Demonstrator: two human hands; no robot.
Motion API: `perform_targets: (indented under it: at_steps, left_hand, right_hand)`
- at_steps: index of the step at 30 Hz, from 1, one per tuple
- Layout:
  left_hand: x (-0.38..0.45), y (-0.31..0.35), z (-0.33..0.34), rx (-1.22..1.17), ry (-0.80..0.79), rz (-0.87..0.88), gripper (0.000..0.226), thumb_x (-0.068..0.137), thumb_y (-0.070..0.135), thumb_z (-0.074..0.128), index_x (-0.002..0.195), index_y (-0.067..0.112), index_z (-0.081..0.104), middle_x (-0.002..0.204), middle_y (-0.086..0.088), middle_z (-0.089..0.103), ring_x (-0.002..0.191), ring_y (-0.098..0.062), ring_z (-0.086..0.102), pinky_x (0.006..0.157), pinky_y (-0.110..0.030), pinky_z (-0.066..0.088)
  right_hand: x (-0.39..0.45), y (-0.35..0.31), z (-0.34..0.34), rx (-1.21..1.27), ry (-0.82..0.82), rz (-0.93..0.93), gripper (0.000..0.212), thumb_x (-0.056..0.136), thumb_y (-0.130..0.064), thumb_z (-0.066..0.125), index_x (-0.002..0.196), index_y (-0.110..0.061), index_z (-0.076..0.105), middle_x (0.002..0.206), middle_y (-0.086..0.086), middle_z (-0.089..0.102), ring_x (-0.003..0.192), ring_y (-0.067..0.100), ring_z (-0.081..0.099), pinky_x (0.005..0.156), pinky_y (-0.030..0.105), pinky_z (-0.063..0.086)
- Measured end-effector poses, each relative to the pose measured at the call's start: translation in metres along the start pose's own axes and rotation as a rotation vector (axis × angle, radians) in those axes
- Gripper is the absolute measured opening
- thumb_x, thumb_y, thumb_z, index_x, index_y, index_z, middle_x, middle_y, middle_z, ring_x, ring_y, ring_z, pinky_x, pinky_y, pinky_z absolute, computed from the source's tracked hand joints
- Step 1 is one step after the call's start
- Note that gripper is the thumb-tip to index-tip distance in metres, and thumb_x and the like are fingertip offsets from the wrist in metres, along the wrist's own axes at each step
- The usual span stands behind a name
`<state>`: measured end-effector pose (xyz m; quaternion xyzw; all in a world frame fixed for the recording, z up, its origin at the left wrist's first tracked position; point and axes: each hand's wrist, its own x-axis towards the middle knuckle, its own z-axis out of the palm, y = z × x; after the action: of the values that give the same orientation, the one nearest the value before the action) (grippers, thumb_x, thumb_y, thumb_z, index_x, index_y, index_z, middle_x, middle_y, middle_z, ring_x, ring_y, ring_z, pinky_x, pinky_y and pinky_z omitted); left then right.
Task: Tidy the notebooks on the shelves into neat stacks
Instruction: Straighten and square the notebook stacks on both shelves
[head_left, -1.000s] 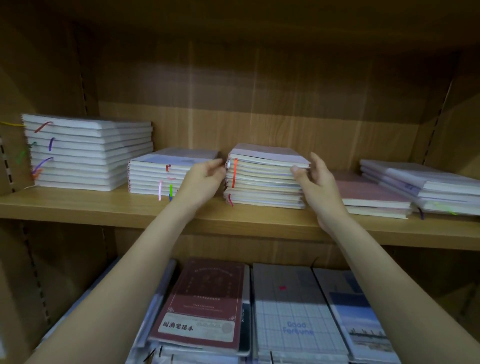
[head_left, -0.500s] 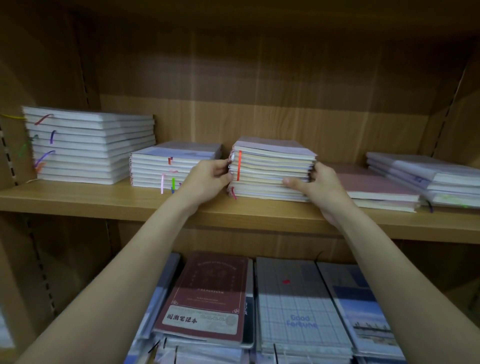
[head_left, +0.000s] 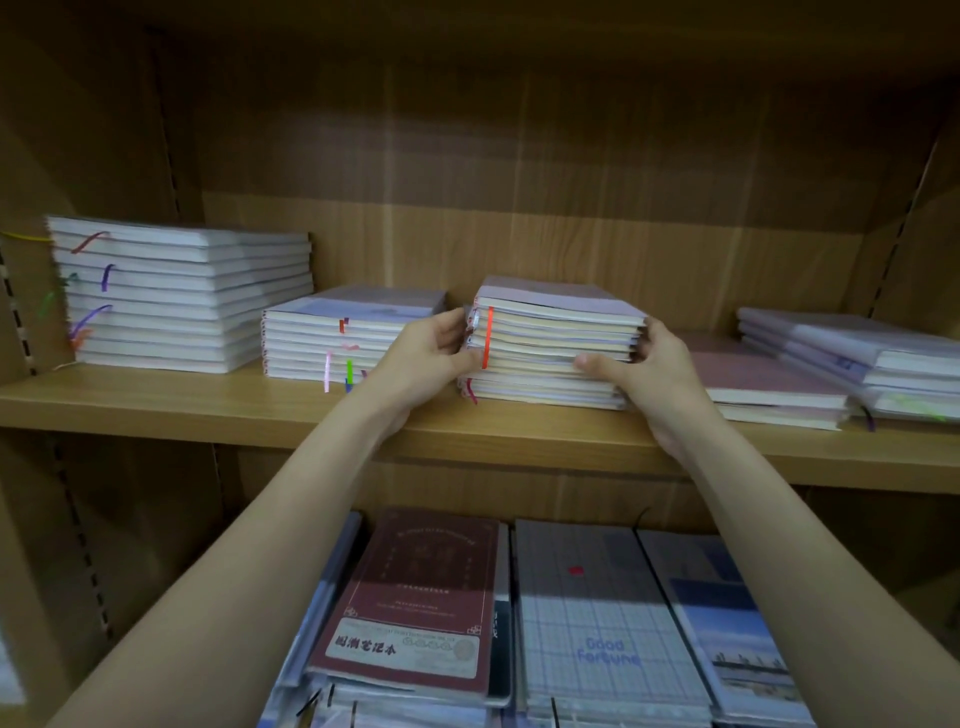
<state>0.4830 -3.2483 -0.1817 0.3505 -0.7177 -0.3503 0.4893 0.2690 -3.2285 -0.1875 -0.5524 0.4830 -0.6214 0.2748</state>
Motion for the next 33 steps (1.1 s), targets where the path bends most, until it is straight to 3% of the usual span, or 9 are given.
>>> perform_targets:
  at_steps: [3,7,9,13,16,21,25,33]
  left_hand:
    - [0.006,-0.002,-0.001,-0.022,-0.012,-0.007,0.048,0.086,-0.005,0.056,0.132,0.009,0.049,0.119,0.005,0.059,0.109,-0.007,0.055,0.085,-0.008,0.046]
    - [0.009,-0.003,0.003,-0.109,-0.053,-0.052,0.033,0.087,-0.008,0.052,0.113,0.012,0.057,0.098,0.007,0.064,0.086,-0.002,0.062,0.072,-0.008,0.050]
    - [0.011,-0.004,0.002,-0.129,-0.079,-0.072,0.031,0.088,-0.007,0.053,0.105,0.018,0.058,0.097,0.007,0.065,0.083,-0.001,0.063,0.071,-0.010,0.050]
    - [0.014,-0.003,-0.004,-0.066,-0.111,-0.107,0.032,0.087,0.000,0.057,0.101,0.029,0.056,0.104,0.009,0.063,0.104,-0.010,0.059,0.090,-0.019,0.046]
    - [0.015,-0.003,-0.005,-0.033,-0.108,-0.115,0.030,0.086,0.003,0.060,0.098,0.030,0.057,0.105,0.008,0.064,0.108,-0.014,0.058,0.098,-0.027,0.043]
    - [0.014,-0.005,-0.008,-0.006,-0.112,-0.098,0.032,0.087,0.005,0.061,0.107,0.030,0.056,0.112,0.007,0.063,0.112,-0.012,0.056,0.100,-0.027,0.041]
    - [0.010,-0.006,-0.009,-0.074,-0.118,-0.080,0.037,0.087,0.000,0.058,0.116,0.023,0.054,0.114,0.005,0.062,0.110,-0.009,0.056,0.097,-0.023,0.043]
    - [0.011,-0.011,-0.011,-0.098,-0.108,-0.063,0.043,0.089,-0.002,0.054,0.128,0.014,0.052,0.117,0.004,0.063,0.108,-0.006,0.057,0.090,-0.016,0.047]
  right_hand:
    - [-0.002,-0.001,-0.001,0.053,-0.031,-0.007,0.058,0.074,-0.009,0.077,0.126,-0.012,0.051,0.118,0.001,0.063,0.107,0.016,0.061,0.089,0.031,0.050]
    - [-0.001,0.000,-0.002,0.089,-0.040,0.013,0.066,0.075,-0.009,0.075,0.134,-0.008,0.045,0.126,0.002,0.060,0.108,0.015,0.060,0.095,0.038,0.047]
    - [0.001,0.001,-0.003,0.125,-0.048,0.036,0.066,0.075,-0.008,0.075,0.134,-0.007,0.045,0.127,0.002,0.059,0.108,0.014,0.060,0.097,0.038,0.047]
    - [0.003,0.001,-0.004,0.162,-0.092,0.063,0.061,0.075,-0.006,0.074,0.130,-0.007,0.049,0.125,0.003,0.061,0.111,0.015,0.059,0.090,0.028,0.049]
    - [0.003,0.002,-0.004,0.170,-0.099,0.071,0.049,0.078,-0.002,0.071,0.122,-0.010,0.052,0.123,0.003,0.062,0.111,0.016,0.059,0.092,0.029,0.049]
    - [0.002,0.001,-0.005,0.190,-0.102,0.070,0.057,0.079,-0.001,0.069,0.131,-0.005,0.048,0.124,0.005,0.062,0.112,0.017,0.060,0.084,0.022,0.049]
    - [0.000,0.000,-0.007,0.199,-0.108,0.060,0.058,0.077,0.001,0.069,0.131,-0.004,0.048,0.123,0.006,0.063,0.110,0.016,0.061,0.087,0.022,0.049]
    - [-0.002,-0.001,-0.008,0.249,-0.078,0.072,0.047,0.081,0.007,0.063,0.126,-0.004,0.053,0.123,0.009,0.062,0.111,0.017,0.060,0.087,0.021,0.048]
